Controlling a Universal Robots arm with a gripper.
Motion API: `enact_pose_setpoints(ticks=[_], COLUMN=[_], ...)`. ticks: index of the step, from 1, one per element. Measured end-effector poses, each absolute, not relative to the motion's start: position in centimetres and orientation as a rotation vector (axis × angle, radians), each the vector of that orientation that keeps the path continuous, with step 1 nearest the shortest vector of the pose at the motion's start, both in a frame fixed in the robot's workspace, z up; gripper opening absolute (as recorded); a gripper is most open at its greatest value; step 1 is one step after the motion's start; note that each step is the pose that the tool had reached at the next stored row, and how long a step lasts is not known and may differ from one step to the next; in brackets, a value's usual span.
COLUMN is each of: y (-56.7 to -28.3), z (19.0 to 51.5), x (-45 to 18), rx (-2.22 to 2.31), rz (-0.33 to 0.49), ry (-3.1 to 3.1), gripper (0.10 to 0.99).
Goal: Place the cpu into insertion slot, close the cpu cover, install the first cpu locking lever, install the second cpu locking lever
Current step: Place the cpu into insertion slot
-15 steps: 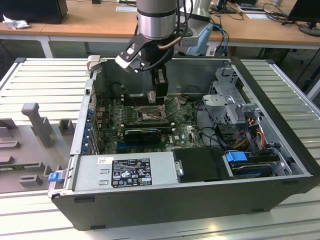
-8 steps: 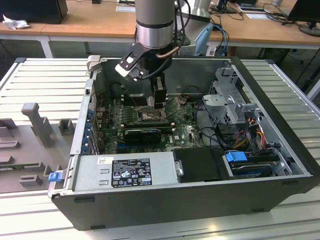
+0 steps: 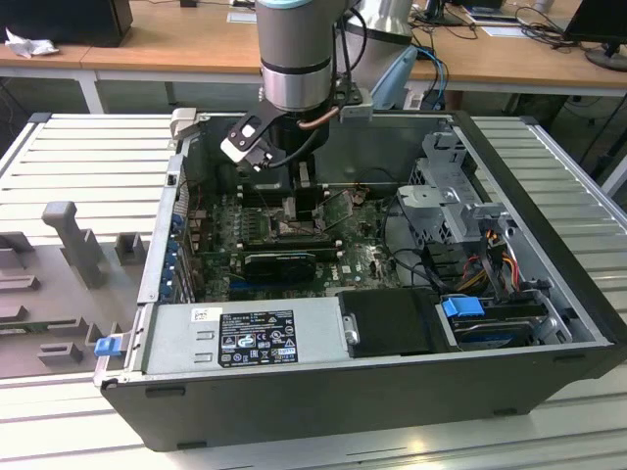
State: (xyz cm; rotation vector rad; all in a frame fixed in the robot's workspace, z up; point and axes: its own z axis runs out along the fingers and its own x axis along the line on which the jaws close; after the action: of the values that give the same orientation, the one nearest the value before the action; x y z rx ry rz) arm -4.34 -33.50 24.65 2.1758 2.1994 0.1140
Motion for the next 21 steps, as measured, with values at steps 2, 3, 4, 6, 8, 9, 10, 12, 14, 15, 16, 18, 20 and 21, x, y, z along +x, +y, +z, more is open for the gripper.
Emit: enact_pose_setpoints(ticks=[2,3,4,6,8,9,10,12,14,15,16,18,20,21], y=[-33.1,-32.8,-32.7,-32.6,-32.3,-32.3,-32.2,-32.1,-32.1,-32.1,-32.0,-31.9,-31.8,-31.8], z=[24.1,23.7,23.4,23.0,22.0,21.7,21.4,20.9,20.8,20.8,20.7,20.6,20.4,20.4], x=[-4.4,-4.5,-4.6,-4.6,-4.7,-4.7,-4.7,-4.8,-4.8,-4.8,-4.8,-4.8,-4.8,-4.8], rx=[2.176,2.176,2.176,2.185,2.191,2.191,2.191,2.199,2.21,2.212,2.213,2.213,2.213,2.213], rz=[0.114,0.114,0.114,0.113,0.113,0.113,0.111,0.109,0.108,0.108,0.108,0.108,0.108,0.108], ry=[2.199,2.199,2.199,2.19,2.183,2.183,2.183,2.172,2.16,2.158,2.157,2.157,2.157,2.157], gripper=[0.529,0.529,0.529,0.529,0.529,0.529,0.529,0.529,0.529,0.529,0.529,0.529,0.529,0.529])
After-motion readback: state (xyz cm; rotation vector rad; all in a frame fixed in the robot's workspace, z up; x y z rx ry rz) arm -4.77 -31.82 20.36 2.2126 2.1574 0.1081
